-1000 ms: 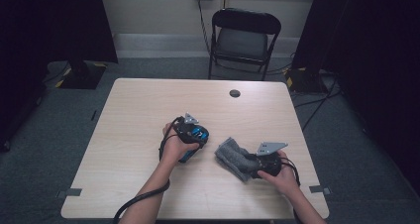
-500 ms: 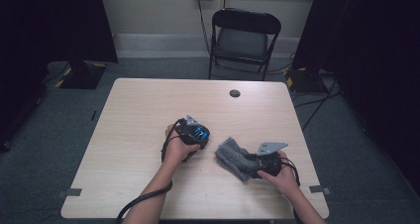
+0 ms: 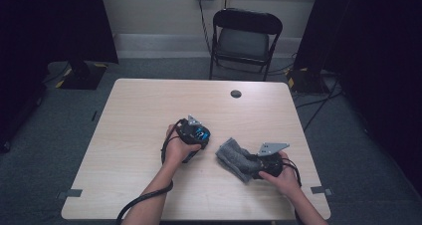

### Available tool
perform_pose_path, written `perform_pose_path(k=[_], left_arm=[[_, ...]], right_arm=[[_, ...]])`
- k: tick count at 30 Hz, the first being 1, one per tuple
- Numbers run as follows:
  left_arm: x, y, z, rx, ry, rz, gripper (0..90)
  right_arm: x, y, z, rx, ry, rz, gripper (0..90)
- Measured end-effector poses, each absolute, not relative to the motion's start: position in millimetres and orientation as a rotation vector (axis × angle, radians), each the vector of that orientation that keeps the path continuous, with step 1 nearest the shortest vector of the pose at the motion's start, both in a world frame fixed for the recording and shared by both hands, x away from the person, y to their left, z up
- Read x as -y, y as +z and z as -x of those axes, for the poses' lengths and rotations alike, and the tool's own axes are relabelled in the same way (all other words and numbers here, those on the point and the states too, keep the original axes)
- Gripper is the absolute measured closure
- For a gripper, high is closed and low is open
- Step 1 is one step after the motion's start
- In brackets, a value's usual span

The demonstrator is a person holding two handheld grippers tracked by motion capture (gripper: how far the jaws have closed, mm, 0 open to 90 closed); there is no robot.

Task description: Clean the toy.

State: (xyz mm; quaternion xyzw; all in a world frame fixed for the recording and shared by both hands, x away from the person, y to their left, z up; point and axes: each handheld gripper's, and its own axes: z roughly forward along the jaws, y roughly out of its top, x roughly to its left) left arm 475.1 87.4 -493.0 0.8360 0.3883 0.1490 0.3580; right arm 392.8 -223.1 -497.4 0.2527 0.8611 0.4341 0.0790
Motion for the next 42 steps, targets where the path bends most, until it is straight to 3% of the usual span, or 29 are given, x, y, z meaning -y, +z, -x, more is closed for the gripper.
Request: perform_pose_path(k=[26, 34, 39, 42], left_arm=[[-108, -462, -461, -0.959, 0.343, -1.976, 25.7], [-108, -452, -452, -0.912, 0.327, -1.942, 25.7], [-110, -448, -447, -0.889, 0.316, -1.936, 25.7], [-112, -448, -443, -0.881, 0.296, -1.923, 25.7]], right_arm=[[216, -496, -389, -2.561, 1.218, -0.777, 43.3], [212, -487, -386, -2.55, 1.183, -0.812, 23.7], [210, -492, -385, -2.562, 1.093, -0.848, 26.8], [210, -491, -388, -2.548, 1.067, -0.882, 39.3]])
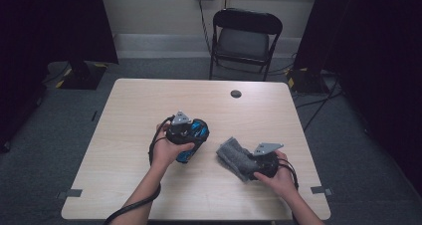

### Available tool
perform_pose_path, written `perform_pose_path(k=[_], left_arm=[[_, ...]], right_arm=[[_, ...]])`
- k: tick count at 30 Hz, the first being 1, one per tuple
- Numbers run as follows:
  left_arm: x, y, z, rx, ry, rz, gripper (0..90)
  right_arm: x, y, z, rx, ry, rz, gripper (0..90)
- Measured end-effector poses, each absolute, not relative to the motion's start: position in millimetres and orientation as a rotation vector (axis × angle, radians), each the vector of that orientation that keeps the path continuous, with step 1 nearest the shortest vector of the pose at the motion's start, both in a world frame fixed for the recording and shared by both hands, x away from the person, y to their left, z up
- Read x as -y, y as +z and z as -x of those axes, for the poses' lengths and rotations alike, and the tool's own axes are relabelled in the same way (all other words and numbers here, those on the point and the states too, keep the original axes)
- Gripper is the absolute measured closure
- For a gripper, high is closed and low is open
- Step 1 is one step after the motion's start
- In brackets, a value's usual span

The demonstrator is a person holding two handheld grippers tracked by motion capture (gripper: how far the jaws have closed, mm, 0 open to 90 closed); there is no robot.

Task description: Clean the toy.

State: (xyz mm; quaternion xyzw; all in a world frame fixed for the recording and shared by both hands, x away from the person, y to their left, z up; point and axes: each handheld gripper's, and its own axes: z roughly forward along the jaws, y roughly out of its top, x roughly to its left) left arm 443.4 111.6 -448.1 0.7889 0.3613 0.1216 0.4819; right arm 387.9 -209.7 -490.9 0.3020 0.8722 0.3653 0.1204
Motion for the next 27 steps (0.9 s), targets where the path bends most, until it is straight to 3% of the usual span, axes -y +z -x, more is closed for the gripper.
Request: perform_pose_path(k=[3, 4, 6, 12, 16, 21, 27], left_arm=[[-112, -448, -439, -0.865, 0.282, -1.922, 25.7], [-111, -448, -438, -0.858, 0.284, -1.922, 25.7], [-111, -448, -436, -0.851, 0.277, -1.922, 25.7], [-109, -450, -431, -0.815, 0.261, -1.941, 25.7], [-104, -449, -429, -0.787, 0.258, -1.94, 25.6], [-95, -447, -424, -0.75, 0.24, -1.95, 25.6], [-95, -446, -423, -0.74, 0.256, -1.946, 25.6]], right_arm=[[211, -489, -390, -2.525, 1.039, -0.914, 58.2], [211, -488, -390, -2.509, 1.02, -0.932, 68.7], [210, -487, -390, -2.495, 1.008, -0.955, 72.1], [208, -475, -403, -2.446, 1.078, -1.118, 75.3], [204, -443, -429, -2.373, 1.187, -1.183, 75.2], [177, -412, -455, -2.41, 1.232, -1.107, 75.3], [145, -404, -461, -2.528, 1.262, -1.011, 75.3]])
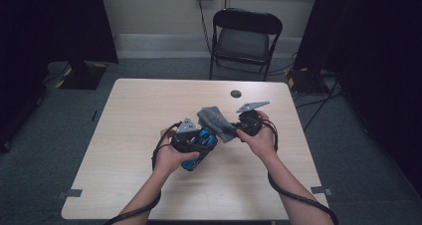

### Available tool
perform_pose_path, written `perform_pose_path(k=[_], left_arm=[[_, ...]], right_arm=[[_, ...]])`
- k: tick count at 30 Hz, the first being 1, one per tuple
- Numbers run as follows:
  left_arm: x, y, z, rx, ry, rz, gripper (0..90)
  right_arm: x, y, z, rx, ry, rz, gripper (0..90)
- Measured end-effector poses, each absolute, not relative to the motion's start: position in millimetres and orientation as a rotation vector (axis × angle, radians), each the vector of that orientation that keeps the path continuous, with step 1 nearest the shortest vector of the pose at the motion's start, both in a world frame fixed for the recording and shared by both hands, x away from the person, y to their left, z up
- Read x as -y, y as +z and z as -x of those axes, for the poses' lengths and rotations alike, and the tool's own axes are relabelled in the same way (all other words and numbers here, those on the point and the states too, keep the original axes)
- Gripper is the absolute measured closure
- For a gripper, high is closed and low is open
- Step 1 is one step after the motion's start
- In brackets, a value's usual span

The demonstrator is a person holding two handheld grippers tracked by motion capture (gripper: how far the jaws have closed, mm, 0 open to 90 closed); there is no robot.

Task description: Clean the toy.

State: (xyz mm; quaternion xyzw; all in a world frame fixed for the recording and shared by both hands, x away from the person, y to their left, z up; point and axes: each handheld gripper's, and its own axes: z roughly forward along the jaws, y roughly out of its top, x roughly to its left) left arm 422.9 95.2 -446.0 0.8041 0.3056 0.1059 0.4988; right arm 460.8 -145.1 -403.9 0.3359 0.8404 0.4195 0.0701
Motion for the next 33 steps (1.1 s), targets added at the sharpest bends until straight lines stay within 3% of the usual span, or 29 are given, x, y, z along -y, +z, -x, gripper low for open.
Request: perform_pose_path(k=[6, 33], left_arm=[[-105, -449, -425, -0.76, 0.28, -1.957, 25.6], [-125, -450, -431, -0.828, 0.343, -1.953, 25.6]], right_arm=[[129, -410, -457, -2.616, 1.23, -0.93, 75.6], [137, -413, -428, -2.669, 1.333, -0.767, 75.7]])
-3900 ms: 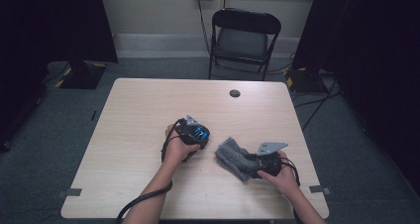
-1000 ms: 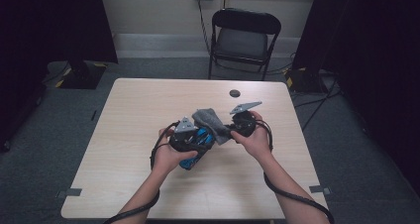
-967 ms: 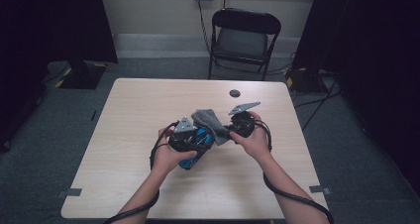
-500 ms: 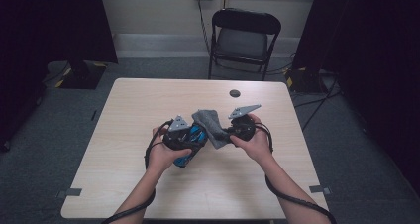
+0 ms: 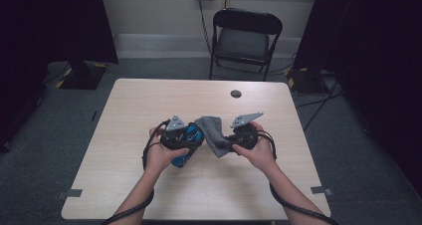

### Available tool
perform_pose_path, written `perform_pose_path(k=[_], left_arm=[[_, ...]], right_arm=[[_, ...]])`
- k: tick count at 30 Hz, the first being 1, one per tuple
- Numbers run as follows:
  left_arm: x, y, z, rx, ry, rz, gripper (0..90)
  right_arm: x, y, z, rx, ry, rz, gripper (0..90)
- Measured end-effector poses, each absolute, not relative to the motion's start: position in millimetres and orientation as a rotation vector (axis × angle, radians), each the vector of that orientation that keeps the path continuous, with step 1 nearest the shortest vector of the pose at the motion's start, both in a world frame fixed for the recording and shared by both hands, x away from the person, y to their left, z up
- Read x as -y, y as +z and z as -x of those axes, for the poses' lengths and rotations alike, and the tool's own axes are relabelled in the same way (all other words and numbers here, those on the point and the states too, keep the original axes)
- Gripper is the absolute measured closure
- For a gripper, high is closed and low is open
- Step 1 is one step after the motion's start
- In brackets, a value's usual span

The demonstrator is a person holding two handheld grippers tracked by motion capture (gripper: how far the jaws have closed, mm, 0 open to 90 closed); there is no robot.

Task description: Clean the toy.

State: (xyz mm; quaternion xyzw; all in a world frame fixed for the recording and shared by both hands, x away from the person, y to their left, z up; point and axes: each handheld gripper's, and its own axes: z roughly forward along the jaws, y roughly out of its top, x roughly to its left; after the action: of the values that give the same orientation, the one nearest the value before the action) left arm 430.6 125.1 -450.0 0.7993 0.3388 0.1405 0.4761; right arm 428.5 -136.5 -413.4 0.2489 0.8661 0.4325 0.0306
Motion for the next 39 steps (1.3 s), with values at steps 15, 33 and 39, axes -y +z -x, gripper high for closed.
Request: perform_pose_path(k=[15, 33, 39], left_arm=[[-133, -448, -433, -0.861, 0.366, -1.934, 25.6], [-130, -436, -429, -0.841, 0.357, -1.914, 25.6], [-123, -434, -426, -0.812, 0.345, -1.918, 25.6]], right_arm=[[141, -421, -409, -2.718, 1.349, -0.708, 75.7], [200, -411, -429, -2.553, 1.381, -0.933, 75.6], [205, -401, -453, -2.472, 1.351, -1.037, 75.6]])
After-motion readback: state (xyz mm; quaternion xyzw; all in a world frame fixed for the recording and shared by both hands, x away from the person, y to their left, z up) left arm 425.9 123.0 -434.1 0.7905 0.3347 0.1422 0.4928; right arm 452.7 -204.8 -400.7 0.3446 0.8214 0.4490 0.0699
